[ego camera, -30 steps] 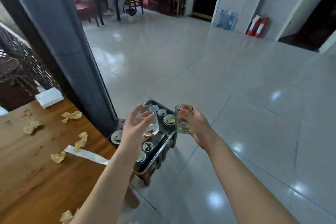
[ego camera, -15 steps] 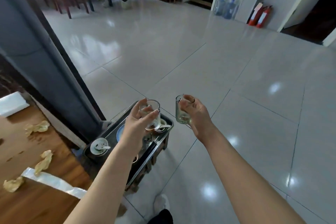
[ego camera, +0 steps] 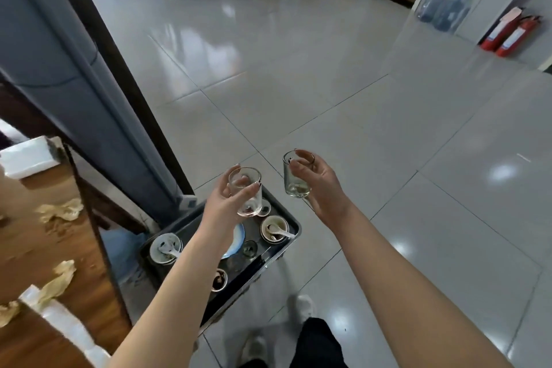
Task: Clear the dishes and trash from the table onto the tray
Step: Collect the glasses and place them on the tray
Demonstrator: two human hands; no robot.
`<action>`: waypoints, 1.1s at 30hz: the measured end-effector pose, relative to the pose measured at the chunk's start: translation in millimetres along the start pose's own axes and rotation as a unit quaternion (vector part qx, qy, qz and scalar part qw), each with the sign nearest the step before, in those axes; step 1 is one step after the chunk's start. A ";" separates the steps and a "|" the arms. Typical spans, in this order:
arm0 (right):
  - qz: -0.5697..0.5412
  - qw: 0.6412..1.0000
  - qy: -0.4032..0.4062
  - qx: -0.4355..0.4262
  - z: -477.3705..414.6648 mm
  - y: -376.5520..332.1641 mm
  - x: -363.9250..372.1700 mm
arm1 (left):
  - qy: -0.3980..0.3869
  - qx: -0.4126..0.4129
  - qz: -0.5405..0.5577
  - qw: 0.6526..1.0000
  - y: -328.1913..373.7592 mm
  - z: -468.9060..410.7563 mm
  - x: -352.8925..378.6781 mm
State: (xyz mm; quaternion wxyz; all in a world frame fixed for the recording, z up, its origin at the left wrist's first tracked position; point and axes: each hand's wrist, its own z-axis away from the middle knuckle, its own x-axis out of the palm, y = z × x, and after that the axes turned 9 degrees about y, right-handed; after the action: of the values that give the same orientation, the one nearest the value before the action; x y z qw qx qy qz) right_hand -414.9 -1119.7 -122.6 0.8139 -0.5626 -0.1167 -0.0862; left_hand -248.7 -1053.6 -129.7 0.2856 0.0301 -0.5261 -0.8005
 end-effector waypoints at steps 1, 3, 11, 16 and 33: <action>0.001 1.000 -0.006 0.003 -8.6 0.8 2.1 | 0.010 0.002 -0.003 1.000 0.7 -4.3 0.7; 0.004 0.999 -0.024 0.022 -34.7 4.1 8.3 | 0.027 0.014 -0.001 1.000 1.8 -20.1 1.7; 0.077 0.986 -0.123 0.083 -128.9 16.7 27.6 | 0.175 0.030 0.035 0.983 -9.2 -78.1 10.8; 0.125 0.970 -0.164 0.127 -170.7 44.2 35.9 | 0.246 0.013 0.025 0.969 -21.3 -106.2 -1.4; 0.271 0.930 -0.194 0.157 -178.3 165.0 59.6 | 0.292 -0.042 -0.006 0.955 -97.7 -133.2 -73.1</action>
State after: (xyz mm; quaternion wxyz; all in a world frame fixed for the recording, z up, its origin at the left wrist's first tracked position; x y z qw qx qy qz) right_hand -296.4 -1229.0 -313.8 0.8459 -0.4432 -0.1276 0.2678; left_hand -182.8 -1100.0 -291.4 0.4225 0.2537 -0.3853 -0.7801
